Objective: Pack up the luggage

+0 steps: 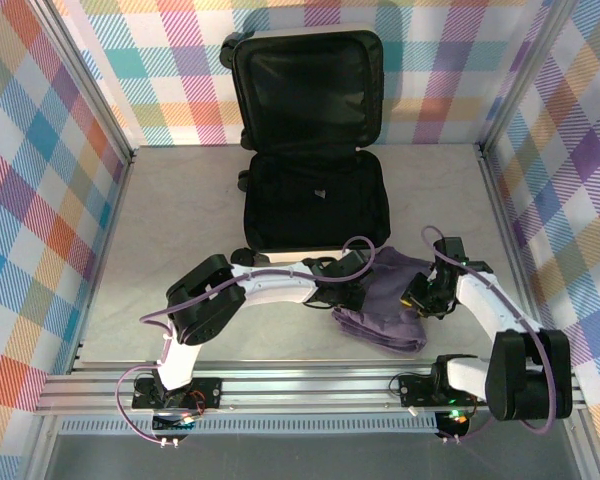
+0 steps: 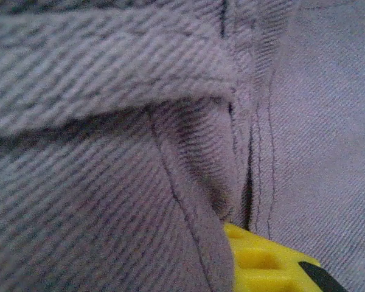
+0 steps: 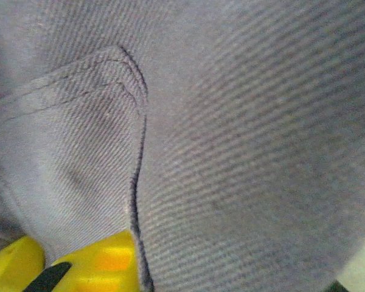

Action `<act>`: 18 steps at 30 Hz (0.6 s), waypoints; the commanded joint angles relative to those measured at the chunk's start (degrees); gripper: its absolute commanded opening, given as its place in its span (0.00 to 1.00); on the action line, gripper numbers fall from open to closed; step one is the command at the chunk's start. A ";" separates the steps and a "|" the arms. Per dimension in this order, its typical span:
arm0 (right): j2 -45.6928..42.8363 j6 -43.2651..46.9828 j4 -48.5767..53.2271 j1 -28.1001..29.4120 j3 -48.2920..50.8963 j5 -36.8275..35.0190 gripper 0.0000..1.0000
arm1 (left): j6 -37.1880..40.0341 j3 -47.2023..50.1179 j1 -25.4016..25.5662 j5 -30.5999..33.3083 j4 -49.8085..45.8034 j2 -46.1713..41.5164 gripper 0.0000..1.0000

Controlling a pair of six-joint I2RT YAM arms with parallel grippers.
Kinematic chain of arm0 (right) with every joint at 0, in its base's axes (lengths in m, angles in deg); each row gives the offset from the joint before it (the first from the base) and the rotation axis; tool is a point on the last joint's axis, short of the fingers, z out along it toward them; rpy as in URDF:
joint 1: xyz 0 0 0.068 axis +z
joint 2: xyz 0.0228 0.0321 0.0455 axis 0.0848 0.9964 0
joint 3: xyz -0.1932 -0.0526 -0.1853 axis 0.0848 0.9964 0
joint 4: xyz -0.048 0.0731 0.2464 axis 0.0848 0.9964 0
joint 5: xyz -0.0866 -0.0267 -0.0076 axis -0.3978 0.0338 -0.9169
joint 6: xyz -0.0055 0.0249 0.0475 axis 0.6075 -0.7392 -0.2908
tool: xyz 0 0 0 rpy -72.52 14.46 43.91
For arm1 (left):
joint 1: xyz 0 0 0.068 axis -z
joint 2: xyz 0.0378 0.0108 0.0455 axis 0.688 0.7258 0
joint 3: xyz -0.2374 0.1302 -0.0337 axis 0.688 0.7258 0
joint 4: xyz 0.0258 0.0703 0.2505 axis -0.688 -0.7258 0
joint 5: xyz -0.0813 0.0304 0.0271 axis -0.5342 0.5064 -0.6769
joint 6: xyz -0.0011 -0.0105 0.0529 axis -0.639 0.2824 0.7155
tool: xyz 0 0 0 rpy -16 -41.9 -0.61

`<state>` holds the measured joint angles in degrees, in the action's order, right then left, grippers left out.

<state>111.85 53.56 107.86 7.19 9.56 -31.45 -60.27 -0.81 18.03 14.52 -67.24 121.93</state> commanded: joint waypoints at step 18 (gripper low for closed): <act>-11.25 6.12 10.19 4.16 -13.96 0.94 0.03 | 3.13 -2.60 2.40 2.80 -12.68 -13.82 0.03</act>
<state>102.36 57.97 117.41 11.19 0.22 -30.53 -58.57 -0.81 19.56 15.15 -74.87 112.71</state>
